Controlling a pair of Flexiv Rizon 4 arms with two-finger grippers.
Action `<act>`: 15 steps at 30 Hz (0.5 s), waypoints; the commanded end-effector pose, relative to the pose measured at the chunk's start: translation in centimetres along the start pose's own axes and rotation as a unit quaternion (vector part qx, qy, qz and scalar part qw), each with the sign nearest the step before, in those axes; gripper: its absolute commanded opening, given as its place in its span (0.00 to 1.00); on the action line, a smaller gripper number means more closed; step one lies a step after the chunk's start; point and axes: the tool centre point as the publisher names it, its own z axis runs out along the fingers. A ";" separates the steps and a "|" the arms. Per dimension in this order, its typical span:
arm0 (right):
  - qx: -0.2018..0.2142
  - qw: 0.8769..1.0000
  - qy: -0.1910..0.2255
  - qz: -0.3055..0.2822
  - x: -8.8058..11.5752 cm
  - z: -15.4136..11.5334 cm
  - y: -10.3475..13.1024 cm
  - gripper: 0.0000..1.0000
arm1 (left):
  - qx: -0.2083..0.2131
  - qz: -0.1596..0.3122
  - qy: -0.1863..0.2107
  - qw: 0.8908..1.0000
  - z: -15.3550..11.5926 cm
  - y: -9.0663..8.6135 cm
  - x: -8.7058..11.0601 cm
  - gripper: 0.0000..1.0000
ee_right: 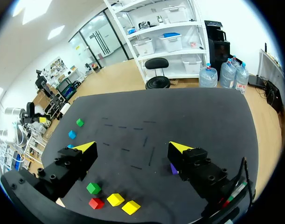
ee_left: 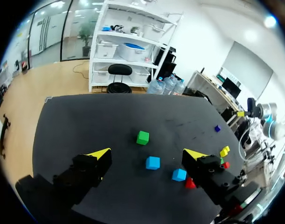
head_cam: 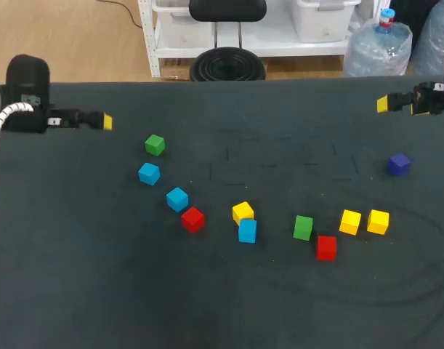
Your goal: Place the blue cubes, place green cubes on the blue cubes, place the yellow cubes on the green cubes, then place the red cubes on the yellow cubes, and place purple cube on the red cubes.
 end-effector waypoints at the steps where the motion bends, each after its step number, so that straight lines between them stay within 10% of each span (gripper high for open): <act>1: 0.003 1.000 -0.001 0.000 0.0 0.0 0.1 1.00 | -0.018 0.026 0.019 0.999 0.7 -0.6 -0.4 1.00; 15: 0.003 1.000 -0.001 0.000 0.0 0.0 0.1 1.00 | -0.037 0.109 0.064 0.991 3.1 -2.2 1.0 1.00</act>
